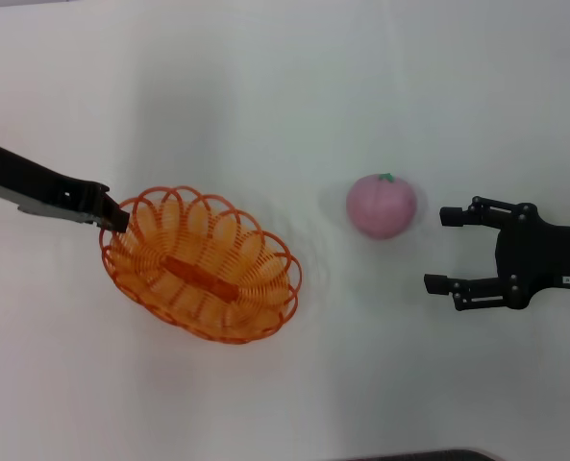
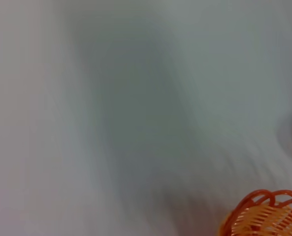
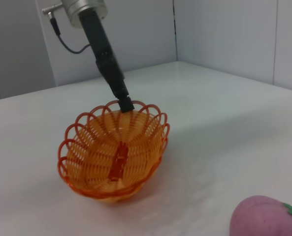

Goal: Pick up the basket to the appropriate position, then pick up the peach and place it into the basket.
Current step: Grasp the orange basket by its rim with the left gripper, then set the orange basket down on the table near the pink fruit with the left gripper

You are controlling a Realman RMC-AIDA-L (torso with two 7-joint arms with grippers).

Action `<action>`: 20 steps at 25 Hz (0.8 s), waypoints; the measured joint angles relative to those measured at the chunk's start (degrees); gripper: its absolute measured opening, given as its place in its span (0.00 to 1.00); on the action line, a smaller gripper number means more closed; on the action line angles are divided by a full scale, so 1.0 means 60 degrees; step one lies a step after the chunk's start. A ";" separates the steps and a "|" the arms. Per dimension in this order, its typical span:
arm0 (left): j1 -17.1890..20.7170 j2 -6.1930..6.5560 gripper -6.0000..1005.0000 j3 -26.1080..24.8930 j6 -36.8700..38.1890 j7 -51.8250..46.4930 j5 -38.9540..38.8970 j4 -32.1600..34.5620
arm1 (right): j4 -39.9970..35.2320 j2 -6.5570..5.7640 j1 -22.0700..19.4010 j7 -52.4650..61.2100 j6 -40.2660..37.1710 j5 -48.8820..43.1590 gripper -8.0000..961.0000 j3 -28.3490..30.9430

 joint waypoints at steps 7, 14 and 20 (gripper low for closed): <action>0.0538 -0.0062 0.04 -0.0026 0.0004 -0.0397 -0.0833 0.0010 | 0.0000 0.0001 0.0062 0.0196 0.0013 0.0007 0.99 0.0020; 0.1192 -0.0149 0.04 0.0086 -0.0249 -0.0844 -0.1749 0.0387 | 0.0000 0.0028 0.0077 0.0216 0.0052 0.0007 0.99 0.0114; 0.1980 -0.0191 0.05 0.0655 -0.0814 -0.1167 -0.2568 0.0368 | 0.0001 0.0055 0.0080 0.0214 0.0135 0.0006 0.99 0.0159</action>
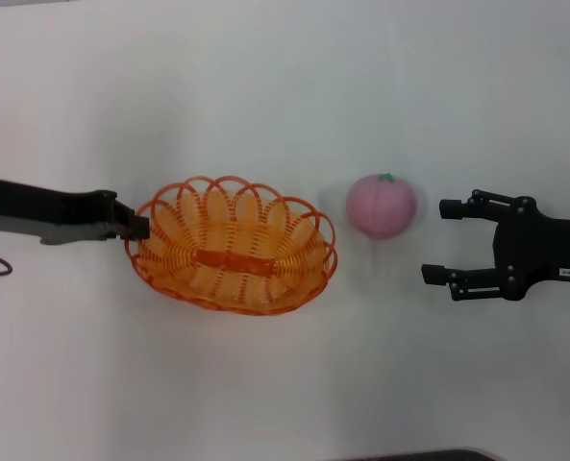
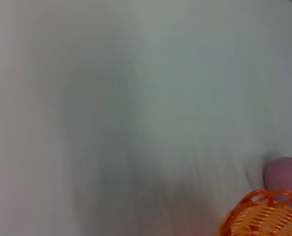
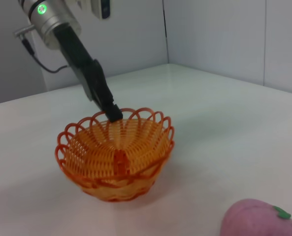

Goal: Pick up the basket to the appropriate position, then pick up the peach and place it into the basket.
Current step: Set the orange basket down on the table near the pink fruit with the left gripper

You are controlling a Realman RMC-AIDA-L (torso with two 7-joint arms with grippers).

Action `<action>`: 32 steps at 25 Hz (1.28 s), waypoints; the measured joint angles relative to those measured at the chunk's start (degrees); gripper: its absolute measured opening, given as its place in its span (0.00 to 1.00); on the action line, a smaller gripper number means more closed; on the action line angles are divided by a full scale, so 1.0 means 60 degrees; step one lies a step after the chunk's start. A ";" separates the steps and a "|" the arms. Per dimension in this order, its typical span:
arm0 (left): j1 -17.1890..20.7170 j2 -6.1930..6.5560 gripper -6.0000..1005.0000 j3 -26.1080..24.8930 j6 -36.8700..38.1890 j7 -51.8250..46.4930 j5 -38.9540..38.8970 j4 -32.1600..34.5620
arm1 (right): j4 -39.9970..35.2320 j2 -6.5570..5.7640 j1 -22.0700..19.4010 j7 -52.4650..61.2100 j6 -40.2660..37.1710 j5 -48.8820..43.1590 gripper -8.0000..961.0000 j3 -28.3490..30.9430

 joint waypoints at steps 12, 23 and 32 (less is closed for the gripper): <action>0.0778 0.0006 0.05 0.0246 -0.0563 -0.0110 -0.0788 -0.0023 | 0.0000 0.0016 -0.0003 0.0006 0.0075 -0.0001 0.99 0.0059; 0.1424 0.0006 0.06 0.0549 -0.1136 -0.0127 -0.1255 0.0023 | 0.0000 0.0044 -0.0044 0.0000 0.0108 -0.0001 0.98 0.0090; 0.1638 0.0005 0.06 0.0706 -0.1312 -0.0108 -0.1455 -0.0017 | 0.0000 0.0058 -0.0050 0.0006 0.0116 -0.0001 0.98 0.0090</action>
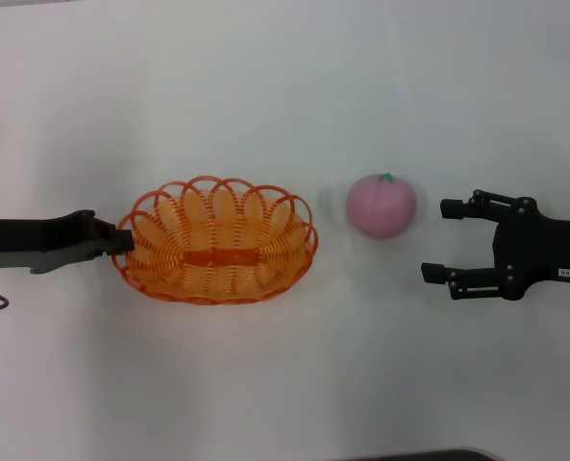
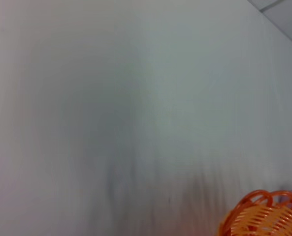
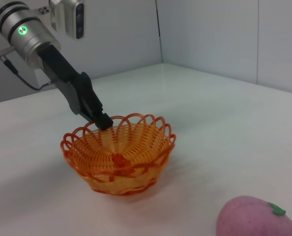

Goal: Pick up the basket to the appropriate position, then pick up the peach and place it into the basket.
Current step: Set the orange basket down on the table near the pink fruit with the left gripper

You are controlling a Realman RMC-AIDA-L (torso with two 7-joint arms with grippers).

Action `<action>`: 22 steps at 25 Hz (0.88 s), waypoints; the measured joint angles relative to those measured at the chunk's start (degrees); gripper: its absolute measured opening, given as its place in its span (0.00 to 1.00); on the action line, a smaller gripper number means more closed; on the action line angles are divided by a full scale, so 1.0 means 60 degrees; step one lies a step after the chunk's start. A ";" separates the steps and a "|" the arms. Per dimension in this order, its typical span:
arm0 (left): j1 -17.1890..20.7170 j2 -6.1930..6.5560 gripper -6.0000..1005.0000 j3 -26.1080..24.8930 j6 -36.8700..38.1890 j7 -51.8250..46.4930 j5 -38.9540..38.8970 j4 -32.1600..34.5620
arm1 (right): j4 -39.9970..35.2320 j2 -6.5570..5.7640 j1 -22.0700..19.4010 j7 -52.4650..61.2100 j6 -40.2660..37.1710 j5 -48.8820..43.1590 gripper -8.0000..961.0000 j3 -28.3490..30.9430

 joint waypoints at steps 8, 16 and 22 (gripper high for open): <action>0.0273 0.0000 0.07 0.0087 -0.0165 0.0009 -0.0324 0.0011 | 0.0000 0.0005 -0.0044 -0.0002 -0.0005 0.0000 0.98 0.0013; 0.0361 0.0000 0.07 0.0439 -0.0301 0.0008 -0.0567 -0.0025 | 0.0000 0.0010 -0.0036 0.0000 -0.0010 -0.0012 0.98 0.0015; 0.0351 0.0000 0.07 0.0453 -0.0240 0.0024 -0.0634 -0.0251 | 0.0000 0.0005 -0.0047 0.0000 0.0001 -0.0023 0.97 0.0015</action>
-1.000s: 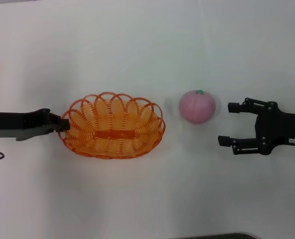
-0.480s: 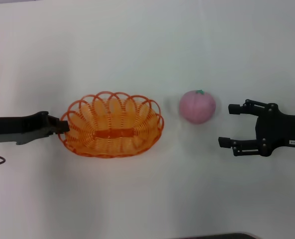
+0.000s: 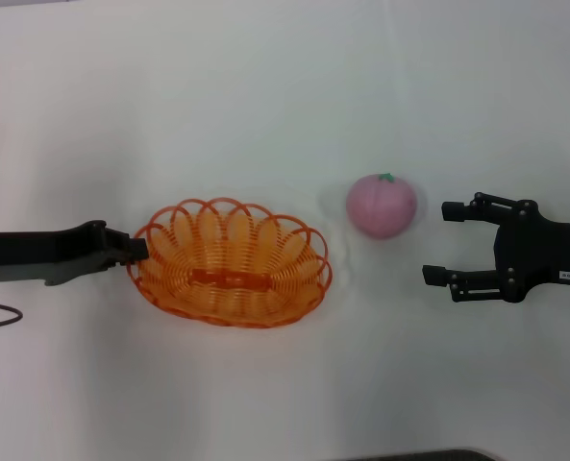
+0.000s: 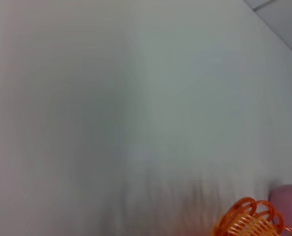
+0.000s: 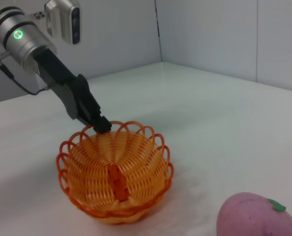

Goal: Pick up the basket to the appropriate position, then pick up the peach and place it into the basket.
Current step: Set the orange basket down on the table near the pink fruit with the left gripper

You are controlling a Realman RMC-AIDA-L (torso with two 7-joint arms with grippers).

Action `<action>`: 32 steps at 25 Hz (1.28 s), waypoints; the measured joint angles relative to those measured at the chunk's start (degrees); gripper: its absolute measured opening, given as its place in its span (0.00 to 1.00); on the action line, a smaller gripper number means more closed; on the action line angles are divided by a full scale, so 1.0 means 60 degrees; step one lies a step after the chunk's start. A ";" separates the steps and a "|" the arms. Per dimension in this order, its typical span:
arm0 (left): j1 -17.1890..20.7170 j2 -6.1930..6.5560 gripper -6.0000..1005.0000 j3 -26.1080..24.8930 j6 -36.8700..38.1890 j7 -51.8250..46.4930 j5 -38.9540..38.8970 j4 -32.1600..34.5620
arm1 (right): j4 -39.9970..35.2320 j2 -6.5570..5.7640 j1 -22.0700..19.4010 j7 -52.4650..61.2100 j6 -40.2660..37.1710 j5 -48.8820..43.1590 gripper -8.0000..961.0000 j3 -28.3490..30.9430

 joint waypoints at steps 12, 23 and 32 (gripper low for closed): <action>-0.0057 0.0000 0.15 -0.0143 0.0182 0.0126 -0.0050 -0.0578 | 0.0001 0.0000 0.0048 -0.0014 -0.0001 -0.0011 0.97 0.0000; -0.0068 0.0025 0.34 -0.0737 0.0750 0.0559 -0.0096 -0.0591 | 0.0000 0.0015 0.0045 -0.0015 -0.0006 0.0007 0.97 0.0000; -0.0214 0.0130 0.34 -0.2271 0.1640 0.1982 -0.0212 -0.0517 | 0.0000 0.0015 0.0058 -0.0011 -0.0003 0.0007 0.96 0.0000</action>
